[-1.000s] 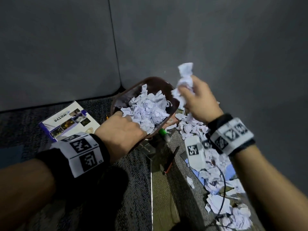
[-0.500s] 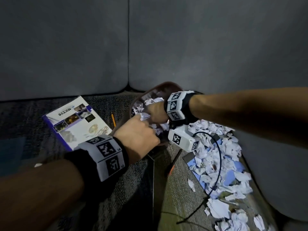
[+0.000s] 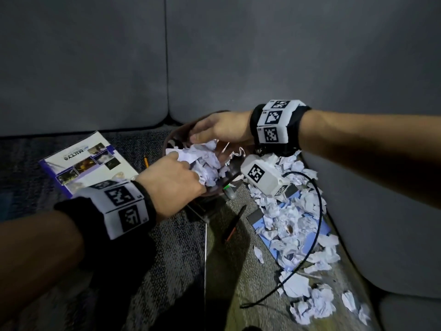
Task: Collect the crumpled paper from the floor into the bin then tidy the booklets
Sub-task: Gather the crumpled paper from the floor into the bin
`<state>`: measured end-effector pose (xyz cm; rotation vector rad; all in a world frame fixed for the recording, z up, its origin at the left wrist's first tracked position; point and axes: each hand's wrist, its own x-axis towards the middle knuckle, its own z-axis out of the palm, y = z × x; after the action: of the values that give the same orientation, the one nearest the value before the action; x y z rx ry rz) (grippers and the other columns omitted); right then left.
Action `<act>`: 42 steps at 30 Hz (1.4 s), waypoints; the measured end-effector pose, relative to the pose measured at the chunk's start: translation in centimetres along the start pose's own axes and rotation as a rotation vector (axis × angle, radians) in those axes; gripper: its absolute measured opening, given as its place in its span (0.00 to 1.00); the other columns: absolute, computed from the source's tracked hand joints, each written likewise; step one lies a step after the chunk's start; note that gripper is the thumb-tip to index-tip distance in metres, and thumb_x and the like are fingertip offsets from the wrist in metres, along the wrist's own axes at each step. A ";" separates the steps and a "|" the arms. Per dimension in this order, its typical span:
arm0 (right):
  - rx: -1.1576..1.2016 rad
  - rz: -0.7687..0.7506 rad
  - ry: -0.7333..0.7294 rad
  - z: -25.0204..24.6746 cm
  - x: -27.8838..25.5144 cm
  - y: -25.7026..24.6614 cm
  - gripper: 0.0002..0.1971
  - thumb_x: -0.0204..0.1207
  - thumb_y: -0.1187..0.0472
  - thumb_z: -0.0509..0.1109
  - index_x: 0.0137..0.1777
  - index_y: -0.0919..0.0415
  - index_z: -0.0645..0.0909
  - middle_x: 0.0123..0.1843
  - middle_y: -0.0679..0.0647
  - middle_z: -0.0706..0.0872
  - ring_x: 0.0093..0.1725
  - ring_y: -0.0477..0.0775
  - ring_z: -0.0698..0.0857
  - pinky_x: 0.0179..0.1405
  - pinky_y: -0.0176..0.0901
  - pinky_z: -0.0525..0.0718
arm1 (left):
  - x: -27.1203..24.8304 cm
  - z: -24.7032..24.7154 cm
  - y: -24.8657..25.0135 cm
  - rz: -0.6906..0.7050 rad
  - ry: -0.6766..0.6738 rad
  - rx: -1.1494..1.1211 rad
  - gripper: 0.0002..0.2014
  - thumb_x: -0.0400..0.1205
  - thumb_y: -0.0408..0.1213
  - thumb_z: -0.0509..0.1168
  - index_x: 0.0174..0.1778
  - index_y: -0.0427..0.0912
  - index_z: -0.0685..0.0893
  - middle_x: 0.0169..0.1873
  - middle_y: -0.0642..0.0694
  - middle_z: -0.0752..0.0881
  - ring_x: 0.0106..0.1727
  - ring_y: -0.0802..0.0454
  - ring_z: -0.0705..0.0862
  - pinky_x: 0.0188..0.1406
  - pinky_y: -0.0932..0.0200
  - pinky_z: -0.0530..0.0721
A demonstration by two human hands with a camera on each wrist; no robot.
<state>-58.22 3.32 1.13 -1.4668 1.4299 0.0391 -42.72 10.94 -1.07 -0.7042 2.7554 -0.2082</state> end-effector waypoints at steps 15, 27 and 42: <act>-0.186 0.323 0.535 4.2 -3.1 22.0 0.22 0.78 0.53 0.71 0.69 0.58 0.74 0.63 0.60 0.76 0.57 0.60 0.82 0.52 0.42 0.82 | 0.6 -0.4 -0.3 -0.073 -0.032 -0.042 0.10 0.80 0.46 0.55 0.57 0.56 0.74 0.56 0.57 0.81 0.60 0.53 0.78 0.55 0.54 0.70; -0.775 0.152 0.440 6.4 5.6 24.2 0.46 0.73 0.69 0.65 0.84 0.43 0.42 0.86 0.54 0.36 0.84 0.67 0.47 0.80 0.71 0.55 | 1.1 0.5 -0.4 -0.058 -0.023 -0.071 0.11 0.81 0.50 0.48 0.54 0.57 0.72 0.51 0.58 0.80 0.56 0.54 0.79 0.52 0.55 0.73; -0.845 0.074 0.515 3.8 5.4 29.2 0.32 0.74 0.30 0.53 0.73 0.44 0.72 0.86 0.57 0.54 0.83 0.64 0.54 0.80 0.71 0.50 | 2.1 0.7 0.0 -0.064 0.042 -0.141 0.03 0.63 0.44 0.63 0.32 0.54 0.77 0.26 0.56 0.81 0.28 0.50 0.83 0.30 0.56 0.66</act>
<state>-76.22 9.29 -22.10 -2.2121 2.0210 0.3731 -44.24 9.91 -2.27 -0.8331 2.8111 -0.0429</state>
